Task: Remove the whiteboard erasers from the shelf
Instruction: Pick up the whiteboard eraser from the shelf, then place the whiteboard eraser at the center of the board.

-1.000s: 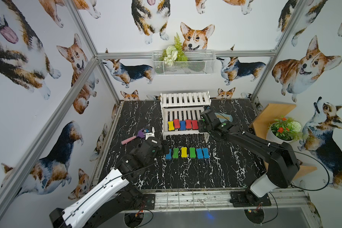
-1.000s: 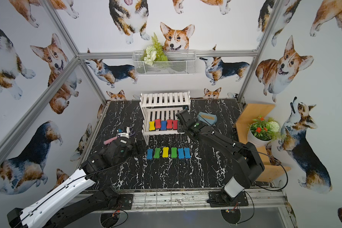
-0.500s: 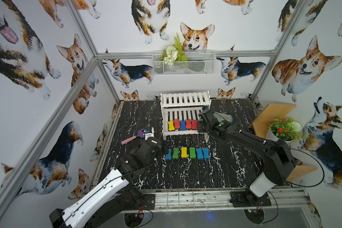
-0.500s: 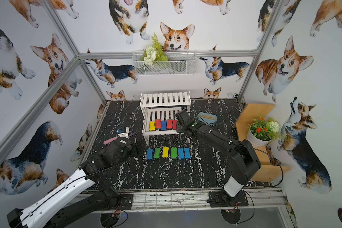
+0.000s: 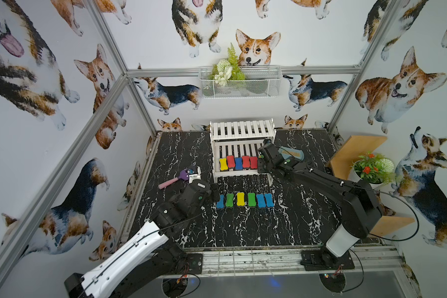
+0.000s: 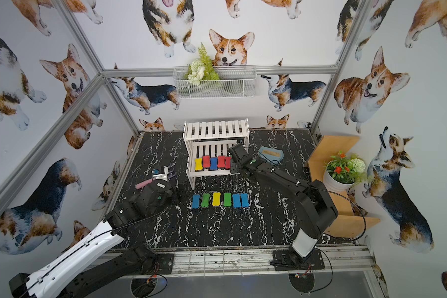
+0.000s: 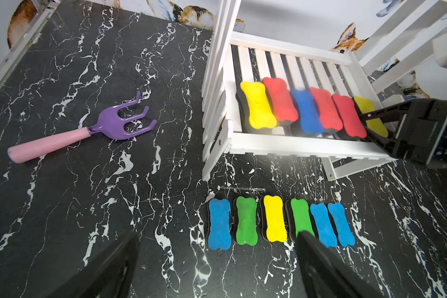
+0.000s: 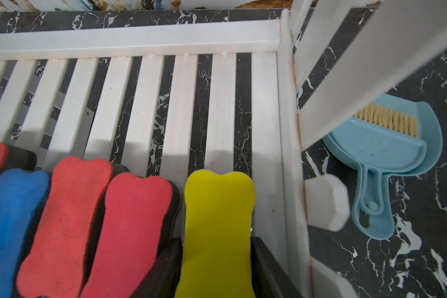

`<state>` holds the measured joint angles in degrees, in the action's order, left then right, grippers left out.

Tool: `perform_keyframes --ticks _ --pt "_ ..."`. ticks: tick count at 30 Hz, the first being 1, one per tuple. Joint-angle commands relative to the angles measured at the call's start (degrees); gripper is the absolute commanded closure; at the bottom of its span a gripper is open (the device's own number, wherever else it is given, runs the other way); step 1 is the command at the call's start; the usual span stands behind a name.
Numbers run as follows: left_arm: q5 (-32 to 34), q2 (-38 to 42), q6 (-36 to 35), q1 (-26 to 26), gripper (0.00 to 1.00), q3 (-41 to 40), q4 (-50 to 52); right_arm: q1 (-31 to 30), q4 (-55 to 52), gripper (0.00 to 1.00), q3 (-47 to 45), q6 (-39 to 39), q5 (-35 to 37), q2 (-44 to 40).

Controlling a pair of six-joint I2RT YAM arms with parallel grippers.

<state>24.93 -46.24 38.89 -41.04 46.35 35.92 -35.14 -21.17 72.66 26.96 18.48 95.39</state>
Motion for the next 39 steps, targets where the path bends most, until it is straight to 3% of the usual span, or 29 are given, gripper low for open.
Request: perform_keyframes --ticks 1,6,12,17,24,31,39 --pt "0.55 0.11 -0.31 0.08 0.01 -0.12 0.29 -0.01 -1.60 0.55 0.50 0.72 1.45 0.52" --pt "0.25 0.06 0.04 0.01 0.01 -0.29 0.05 -0.11 -0.98 0.63 2.08 0.12 2.77 -2.36" --pt "0.28 0.10 0.65 0.04 0.01 -1.13 -0.59 -2.92 -3.04 0.65 0.84 1.25 3.34 -9.70" --pt "0.48 1.23 0.67 0.16 0.01 -2.56 -1.37 -8.63 -4.22 0.65 -10.87 7.17 3.74 -20.64" --pt "1.06 2.52 0.49 0.34 0.01 -3.90 -1.81 -17.62 -4.76 0.68 -30.89 22.75 3.13 -35.47" --pt "0.66 1.45 0.03 0.39 0.01 -3.73 -2.02 -23.54 -4.77 0.68 -42.57 31.34 -1.60 -36.99" --pt "0.08 1.06 0.13 0.43 0.01 -3.72 -2.20 -23.62 0.00 0.68 -43.43 30.77 -2.05 -31.68"
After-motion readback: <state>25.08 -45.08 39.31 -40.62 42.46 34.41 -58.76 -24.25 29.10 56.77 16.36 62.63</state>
